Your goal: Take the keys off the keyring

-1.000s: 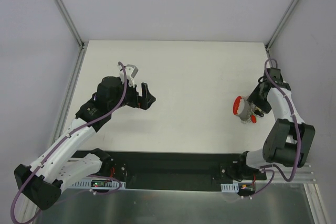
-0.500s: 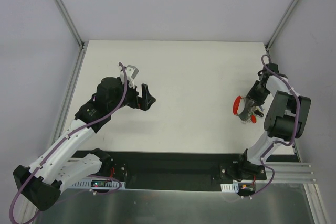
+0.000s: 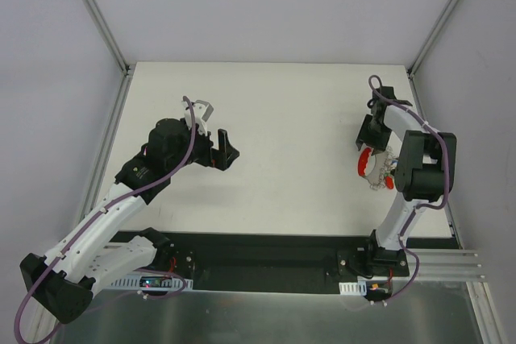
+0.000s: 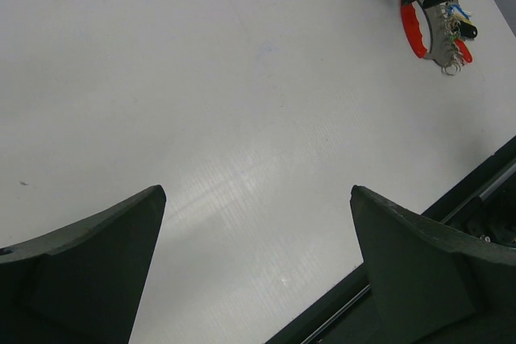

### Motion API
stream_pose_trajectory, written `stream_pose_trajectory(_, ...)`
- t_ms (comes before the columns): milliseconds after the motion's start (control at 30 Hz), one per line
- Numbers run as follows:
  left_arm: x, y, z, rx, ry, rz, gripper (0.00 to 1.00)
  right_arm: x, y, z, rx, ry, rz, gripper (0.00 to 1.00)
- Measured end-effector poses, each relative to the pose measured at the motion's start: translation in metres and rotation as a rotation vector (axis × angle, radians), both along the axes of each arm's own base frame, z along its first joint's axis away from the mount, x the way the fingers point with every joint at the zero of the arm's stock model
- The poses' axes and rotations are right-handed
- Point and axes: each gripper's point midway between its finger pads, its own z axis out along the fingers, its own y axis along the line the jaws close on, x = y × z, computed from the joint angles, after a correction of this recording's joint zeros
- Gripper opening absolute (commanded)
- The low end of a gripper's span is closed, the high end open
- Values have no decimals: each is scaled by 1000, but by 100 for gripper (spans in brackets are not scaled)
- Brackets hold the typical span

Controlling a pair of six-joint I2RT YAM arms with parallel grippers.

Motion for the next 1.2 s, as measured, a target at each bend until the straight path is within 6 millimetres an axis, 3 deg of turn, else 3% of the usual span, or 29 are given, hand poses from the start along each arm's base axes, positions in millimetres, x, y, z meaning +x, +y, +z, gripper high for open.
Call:
stream_pose_trajectory(167,0,0,0,0,0,0,99,-10,-8,-9,-51,61,6,52)
stream_pose_trajectory(433,0,0,0,0,0,-4,99,-9,-4,-20,-27,90,23,50)
stream_pose_trajectory(533,0,0,0,3,-3,-7,99,-8,-1,-22,-9,88,27,44)
stream_pose_trajectory(667,-2,-2,0,8,-8,-32,99,-7,3,-22,-2,86,40,27)
stream_pose_trajectory(767,-5,-4,0,12,-14,-59,99,-6,9,-22,-8,83,61,23)
stream_pose_trajectory(967,-4,-5,-7,29,-14,-72,94,-12,56,-22,7,51,165,19)
stream_pose_trajectory(1200,0,-13,-26,-34,116,-13,90,-47,145,-20,169,17,289,18)
